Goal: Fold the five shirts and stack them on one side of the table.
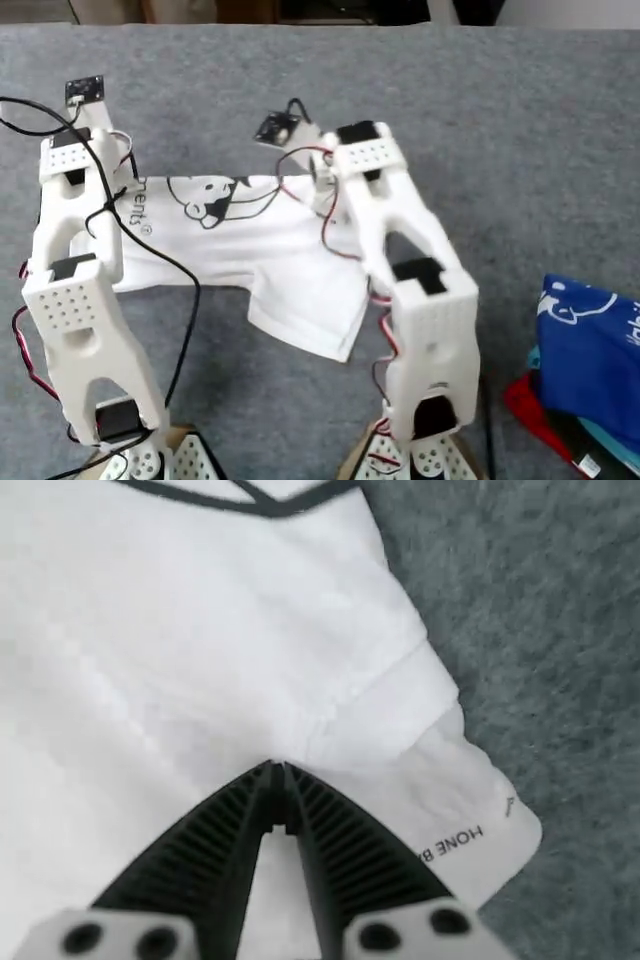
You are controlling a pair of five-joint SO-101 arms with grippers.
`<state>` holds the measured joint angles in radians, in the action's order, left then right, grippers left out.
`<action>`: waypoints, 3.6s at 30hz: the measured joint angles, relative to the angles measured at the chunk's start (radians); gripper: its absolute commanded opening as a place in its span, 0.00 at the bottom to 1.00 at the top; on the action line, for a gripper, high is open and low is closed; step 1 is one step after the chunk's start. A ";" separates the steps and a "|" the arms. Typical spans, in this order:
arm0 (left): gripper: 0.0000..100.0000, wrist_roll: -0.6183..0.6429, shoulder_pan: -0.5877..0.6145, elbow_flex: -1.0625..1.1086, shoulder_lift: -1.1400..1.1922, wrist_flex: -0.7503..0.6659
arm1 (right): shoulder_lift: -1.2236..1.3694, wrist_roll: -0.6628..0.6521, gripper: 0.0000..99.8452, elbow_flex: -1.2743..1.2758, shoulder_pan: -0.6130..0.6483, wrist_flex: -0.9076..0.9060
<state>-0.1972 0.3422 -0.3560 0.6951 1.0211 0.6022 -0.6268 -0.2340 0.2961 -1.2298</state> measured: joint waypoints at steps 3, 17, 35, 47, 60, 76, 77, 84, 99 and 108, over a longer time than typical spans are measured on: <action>0.02 0.000 0.006 -0.018 0.006 0.000 | 0.051 0.000 0.01 -0.049 -0.037 -0.005; 0.02 0.000 0.026 -0.133 0.020 0.121 | -0.101 -0.063 0.01 -0.110 0.015 -0.190; 0.02 0.018 0.091 0.410 -0.512 0.104 | -0.732 -0.101 0.13 0.591 0.336 -0.153; 0.02 0.189 0.180 1.088 -0.804 -0.559 | -0.769 -0.101 0.15 0.812 0.434 -0.081; 0.02 0.242 0.239 1.048 -0.746 -0.598 | -0.767 -0.038 0.20 1.005 0.491 0.063; 0.02 0.242 0.239 1.039 -0.746 -0.580 | -0.766 -0.006 0.09 1.065 0.491 0.170; 0.02 0.242 0.239 1.039 -0.746 -0.580 | -0.766 -0.006 0.07 1.069 0.491 0.176; 0.02 0.242 0.239 1.039 -0.746 -0.580 | -0.766 -0.006 0.04 1.076 0.491 0.198; 0.02 0.242 0.239 1.039 -0.746 -0.580 | -0.770 -0.006 0.04 1.079 0.427 0.152; 0.02 0.242 0.239 1.039 -0.746 -0.580 | -0.776 0.026 0.09 1.079 0.480 0.149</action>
<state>0.0453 0.5815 0.6828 -0.0506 0.4411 -0.1741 -0.6007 0.8447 0.7764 -1.0810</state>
